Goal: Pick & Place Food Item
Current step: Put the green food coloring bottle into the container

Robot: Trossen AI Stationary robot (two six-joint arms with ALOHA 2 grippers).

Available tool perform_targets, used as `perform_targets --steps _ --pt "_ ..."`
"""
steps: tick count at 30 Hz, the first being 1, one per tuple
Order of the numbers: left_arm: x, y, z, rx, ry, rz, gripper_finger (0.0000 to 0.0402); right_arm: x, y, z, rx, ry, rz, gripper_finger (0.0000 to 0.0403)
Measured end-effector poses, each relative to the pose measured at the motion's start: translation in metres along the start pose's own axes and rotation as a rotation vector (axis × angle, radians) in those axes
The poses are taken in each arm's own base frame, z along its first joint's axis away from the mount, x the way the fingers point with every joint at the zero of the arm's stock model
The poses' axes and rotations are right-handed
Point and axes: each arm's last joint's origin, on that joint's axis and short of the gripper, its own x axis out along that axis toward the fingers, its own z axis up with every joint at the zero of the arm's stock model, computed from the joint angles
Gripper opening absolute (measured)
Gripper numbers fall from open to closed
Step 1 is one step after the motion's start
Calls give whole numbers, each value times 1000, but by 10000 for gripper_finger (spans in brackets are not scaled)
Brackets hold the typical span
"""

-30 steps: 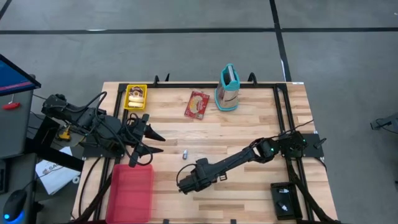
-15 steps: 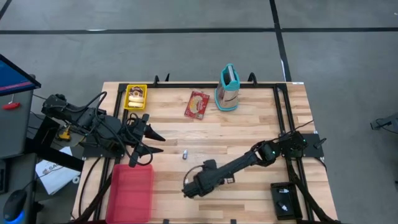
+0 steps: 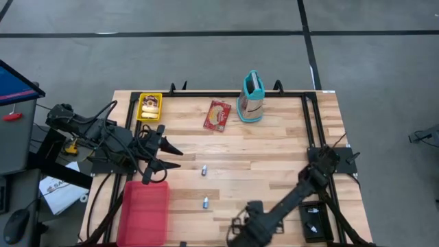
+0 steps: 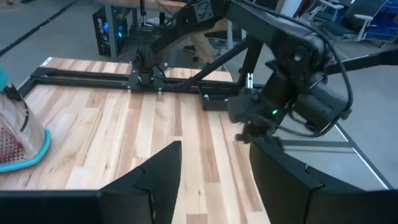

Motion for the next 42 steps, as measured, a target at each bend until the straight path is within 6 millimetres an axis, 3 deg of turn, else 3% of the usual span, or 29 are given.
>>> perform_targets --steps 12,16,22,27,34,42 --pt "3 0 6 -18 -62 15 186 -2 -50 -43 -140 108 -116 62" --pt "7 -2 9 -33 -99 30 186 -8 -76 -34 -169 98 -162 62" --pt "23 -6 13 -94 -142 34 186 -24 -131 6 -196 53 -200 62" --pt "42 -12 11 -146 -147 27 186 -19 -175 24 -254 9 -239 62" --pt "65 -18 7 -199 -145 26 186 11 -205 21 -345 46 -192 62" --pt "71 -22 8 -245 -178 13 186 36 -231 11 -440 33 -178 68"
